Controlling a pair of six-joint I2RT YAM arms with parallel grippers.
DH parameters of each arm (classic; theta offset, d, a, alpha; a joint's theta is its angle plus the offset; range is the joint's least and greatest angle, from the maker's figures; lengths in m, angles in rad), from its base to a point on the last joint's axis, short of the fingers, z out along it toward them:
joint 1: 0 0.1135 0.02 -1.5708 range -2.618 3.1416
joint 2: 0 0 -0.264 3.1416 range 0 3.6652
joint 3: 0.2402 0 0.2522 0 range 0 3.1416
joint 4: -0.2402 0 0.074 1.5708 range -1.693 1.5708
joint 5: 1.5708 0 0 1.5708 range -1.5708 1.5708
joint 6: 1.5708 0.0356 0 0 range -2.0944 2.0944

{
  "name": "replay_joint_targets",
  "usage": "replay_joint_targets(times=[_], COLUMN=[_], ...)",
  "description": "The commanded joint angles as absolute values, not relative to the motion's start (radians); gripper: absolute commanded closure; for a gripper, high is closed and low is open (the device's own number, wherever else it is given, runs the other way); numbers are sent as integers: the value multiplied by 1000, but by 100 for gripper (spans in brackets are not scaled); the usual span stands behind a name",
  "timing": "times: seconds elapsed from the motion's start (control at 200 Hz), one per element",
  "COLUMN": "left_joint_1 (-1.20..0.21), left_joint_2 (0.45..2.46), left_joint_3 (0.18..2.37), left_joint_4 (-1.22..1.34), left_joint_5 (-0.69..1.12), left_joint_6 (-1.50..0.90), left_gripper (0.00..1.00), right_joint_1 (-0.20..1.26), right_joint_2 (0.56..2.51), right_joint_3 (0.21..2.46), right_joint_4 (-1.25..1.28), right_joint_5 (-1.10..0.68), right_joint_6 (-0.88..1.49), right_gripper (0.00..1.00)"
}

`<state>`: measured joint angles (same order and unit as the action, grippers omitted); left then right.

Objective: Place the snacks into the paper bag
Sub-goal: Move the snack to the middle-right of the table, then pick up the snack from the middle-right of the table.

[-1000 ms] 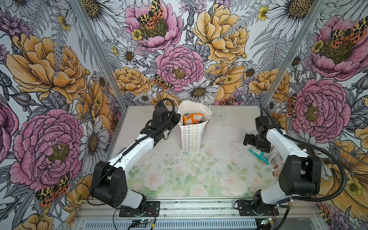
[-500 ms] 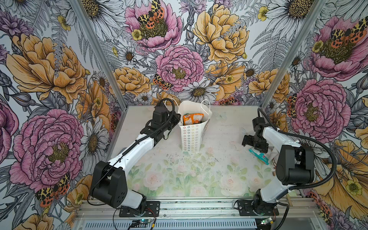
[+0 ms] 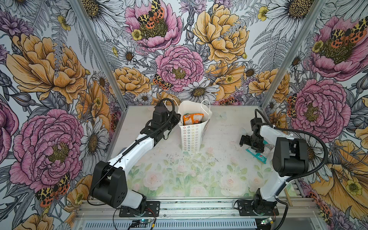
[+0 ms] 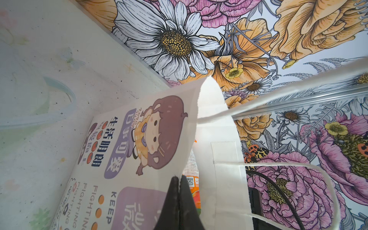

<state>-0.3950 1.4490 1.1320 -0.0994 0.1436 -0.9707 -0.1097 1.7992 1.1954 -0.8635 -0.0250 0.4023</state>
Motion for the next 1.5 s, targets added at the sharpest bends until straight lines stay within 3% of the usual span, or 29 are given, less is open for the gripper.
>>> replay_joint_targets(times=[0.0,0.385,0.616,1.131,1.496], left_joint_1=[-394,-393,-393,-393,-393], left_joint_2=[1445,1450,1448,1430,1434], left_joint_3=[1130,1134,1137,1137,1142], left_joint_4=[-77,-78,-77,-92,-91], left_joint_5=[151,155,158,155,158], left_joint_6=[-979,-977,-977,-973,-971], left_gripper=[100,100,100,100,100], right_joint_1=[-73,55,67,-70,-123], right_joint_2=[1841,1876,1755,1425,1373], right_joint_3=[1206,1256,1240,1031,947], right_joint_4=[-787,-770,-767,-765,-757], right_joint_5=[-167,-285,-335,-330,-201], right_joint_6=[386,374,347,591,736], right_gripper=[1,1,0,0,0])
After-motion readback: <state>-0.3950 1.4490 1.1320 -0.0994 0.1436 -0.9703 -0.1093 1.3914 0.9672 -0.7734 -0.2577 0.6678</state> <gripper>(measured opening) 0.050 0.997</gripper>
